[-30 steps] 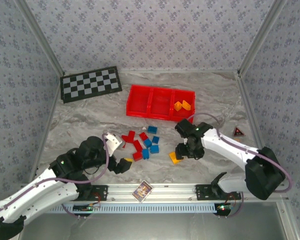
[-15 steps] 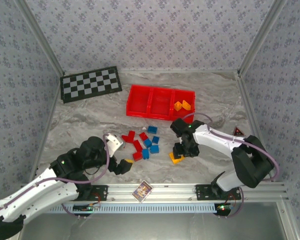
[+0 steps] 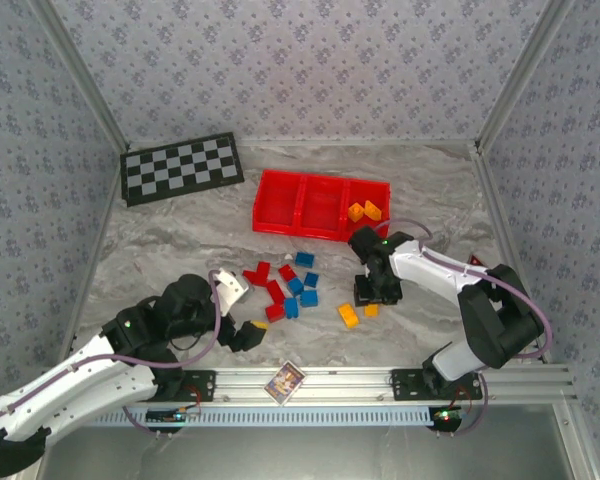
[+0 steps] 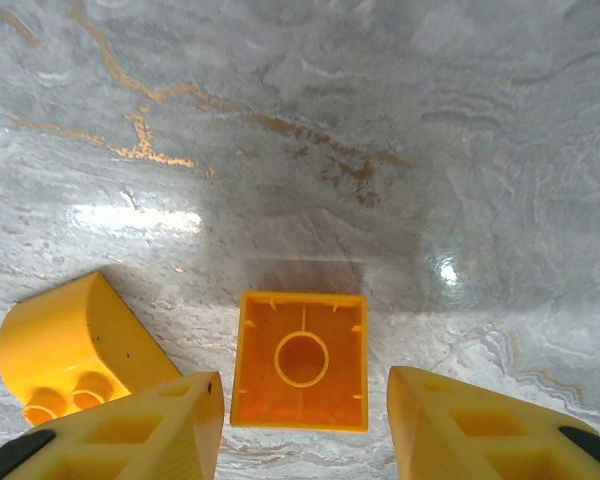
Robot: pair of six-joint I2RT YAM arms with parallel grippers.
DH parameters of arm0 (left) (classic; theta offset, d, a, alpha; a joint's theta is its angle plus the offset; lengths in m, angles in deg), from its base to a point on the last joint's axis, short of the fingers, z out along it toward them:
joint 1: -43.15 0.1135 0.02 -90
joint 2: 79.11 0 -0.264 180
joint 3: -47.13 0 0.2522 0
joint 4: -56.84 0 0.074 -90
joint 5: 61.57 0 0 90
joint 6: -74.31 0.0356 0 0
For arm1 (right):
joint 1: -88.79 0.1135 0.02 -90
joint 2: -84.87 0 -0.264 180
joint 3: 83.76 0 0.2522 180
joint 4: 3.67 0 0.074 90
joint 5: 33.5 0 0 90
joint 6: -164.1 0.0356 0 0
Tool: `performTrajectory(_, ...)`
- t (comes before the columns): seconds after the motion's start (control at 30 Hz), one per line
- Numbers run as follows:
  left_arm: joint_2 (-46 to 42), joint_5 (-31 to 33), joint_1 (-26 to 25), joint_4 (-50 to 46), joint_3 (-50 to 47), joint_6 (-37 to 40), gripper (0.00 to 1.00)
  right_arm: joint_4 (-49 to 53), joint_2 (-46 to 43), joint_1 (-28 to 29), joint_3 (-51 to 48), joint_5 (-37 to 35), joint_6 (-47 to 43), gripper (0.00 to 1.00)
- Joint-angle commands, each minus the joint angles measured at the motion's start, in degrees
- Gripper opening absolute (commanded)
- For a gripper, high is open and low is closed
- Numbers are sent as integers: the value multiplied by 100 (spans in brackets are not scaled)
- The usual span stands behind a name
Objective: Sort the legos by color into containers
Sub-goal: Touch the lego at the bottom-center of the table, then pick up the lego from the bottom-center of the table.
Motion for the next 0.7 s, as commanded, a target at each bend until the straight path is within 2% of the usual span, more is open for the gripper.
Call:
performTrajectory(0.0,5,-41,-43,-24,15,66,100,200,64,10,161,-200,125,50)
performTrajectory(0.1,12,-45,-52,-24,13,66,100,249,101,80,173,-333,282,57)
performTrajectory(0.23,31,-49,-52,-25,17,62,100,197,183,156,175,-366,384,58)
performTrajectory(0.67,41,-49,-54,-21,15,66,100,213,391,223,252,-412,388,39)
